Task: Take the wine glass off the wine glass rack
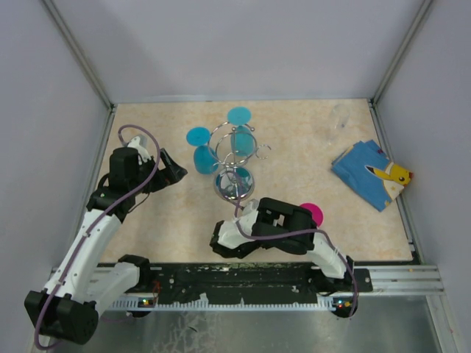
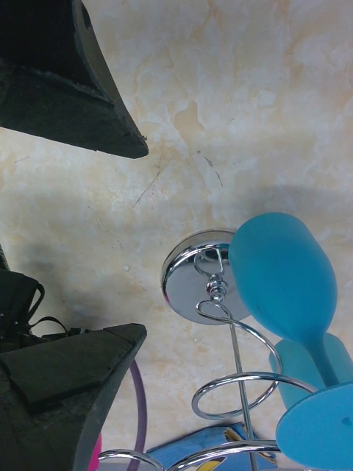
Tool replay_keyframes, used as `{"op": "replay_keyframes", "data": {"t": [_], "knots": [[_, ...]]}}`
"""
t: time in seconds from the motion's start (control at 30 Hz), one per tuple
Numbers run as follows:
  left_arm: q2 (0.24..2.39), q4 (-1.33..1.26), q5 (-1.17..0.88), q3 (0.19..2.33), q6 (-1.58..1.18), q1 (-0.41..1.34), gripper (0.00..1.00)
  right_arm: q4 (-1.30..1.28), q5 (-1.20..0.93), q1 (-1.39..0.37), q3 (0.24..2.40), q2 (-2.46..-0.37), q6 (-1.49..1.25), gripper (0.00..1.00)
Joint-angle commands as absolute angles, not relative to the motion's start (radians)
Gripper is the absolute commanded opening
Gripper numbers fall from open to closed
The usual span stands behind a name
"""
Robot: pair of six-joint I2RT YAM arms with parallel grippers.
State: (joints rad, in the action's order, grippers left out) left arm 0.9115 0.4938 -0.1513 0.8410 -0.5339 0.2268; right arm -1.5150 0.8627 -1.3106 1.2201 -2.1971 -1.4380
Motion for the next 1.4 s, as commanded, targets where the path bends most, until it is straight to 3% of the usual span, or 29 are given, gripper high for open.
{"op": "replay_keyframes", "data": {"t": [0.0, 0.2, 0.5, 0.67, 0.87, 1.13, 1.37], "knots": [[0.913, 0.469, -0.167, 0.839, -0.531, 0.222, 1.0, -1.497, 0.871, -1.357, 1.272, -2.201, -1.474, 0.43], [0.911, 0.469, -0.166, 0.839, -0.532, 0.222, 1.0, -1.497, 0.854, -1.379, 1.273, -2.196, -1.472, 0.44], [0.914, 0.467, -0.171, 0.84, -0.531, 0.222, 1.0, -1.497, 0.828, -1.428, 1.278, -2.212, -1.442, 0.56], [0.914, 0.468, -0.17, 0.837, -0.532, 0.222, 1.0, -1.497, 0.819, -1.474, 1.301, -2.233, -1.425, 0.57], [0.915, 0.464, -0.168, 0.828, -0.533, 0.222, 1.0, -1.497, 0.832, -1.563, 1.386, -2.244, -1.371, 0.58], [0.917, 0.46, -0.164, 0.818, -0.533, 0.222, 1.0, -1.479, 0.875, -1.718, 1.523, -2.156, -1.35, 0.69], [0.907, 0.46, -0.156, 0.815, -0.53, 0.222, 1.0, -1.432, 0.835, -1.771, 1.365, -1.895, -1.472, 0.57]]}}
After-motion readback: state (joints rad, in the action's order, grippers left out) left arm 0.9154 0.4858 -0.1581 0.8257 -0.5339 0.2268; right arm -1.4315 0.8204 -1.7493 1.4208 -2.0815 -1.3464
